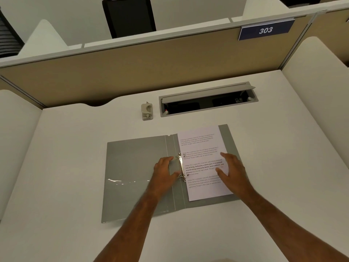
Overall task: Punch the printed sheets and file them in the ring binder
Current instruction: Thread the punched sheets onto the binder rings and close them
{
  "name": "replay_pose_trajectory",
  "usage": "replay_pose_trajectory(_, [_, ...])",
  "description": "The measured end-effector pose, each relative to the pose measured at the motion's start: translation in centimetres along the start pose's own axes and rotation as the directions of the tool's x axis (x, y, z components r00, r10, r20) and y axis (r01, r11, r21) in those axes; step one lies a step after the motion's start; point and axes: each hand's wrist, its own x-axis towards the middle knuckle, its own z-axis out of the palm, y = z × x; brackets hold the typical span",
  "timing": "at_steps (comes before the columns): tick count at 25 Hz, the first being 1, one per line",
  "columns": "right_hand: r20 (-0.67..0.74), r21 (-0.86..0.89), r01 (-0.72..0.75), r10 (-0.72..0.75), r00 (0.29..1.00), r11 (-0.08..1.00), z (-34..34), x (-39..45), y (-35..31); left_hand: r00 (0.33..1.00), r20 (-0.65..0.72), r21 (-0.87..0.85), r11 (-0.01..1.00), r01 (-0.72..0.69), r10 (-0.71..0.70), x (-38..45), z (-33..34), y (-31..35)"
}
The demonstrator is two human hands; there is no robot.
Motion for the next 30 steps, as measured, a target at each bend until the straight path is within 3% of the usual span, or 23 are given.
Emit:
replay_pose_trajectory(5, [0.379, 0.047, 0.109, -0.118, 0.918, 0.993, 2.0, 1.1, -2.8, 0.980, 0.174, 0.255, 0.957, -0.137, 0.094, 1.0, -1.9, -0.8])
replay_pose_trajectory(10, [0.503, -0.001, 0.159, -0.137, 0.853, 0.987, 3.3, 3.9, -4.9, 0.945, 0.316, 0.355, 0.912, -0.205, 0.089, 2.4, -2.5, -0.4])
replay_pose_trajectory(16, [0.563, -0.047, 0.213, -0.150, 0.812, 0.976, 4.2, 5.9, -5.1, 0.937, 0.343, 0.331, 0.924, -0.190, 0.070, 3.0, -2.0, -0.8])
replay_pose_trajectory(30, [0.529, -0.044, 0.257, -0.196, 0.826, 0.965, 5.0, 6.0, -4.5, 0.948, 0.316, 0.282, 0.951, -0.131, 0.037, 3.7, -0.9, -0.9])
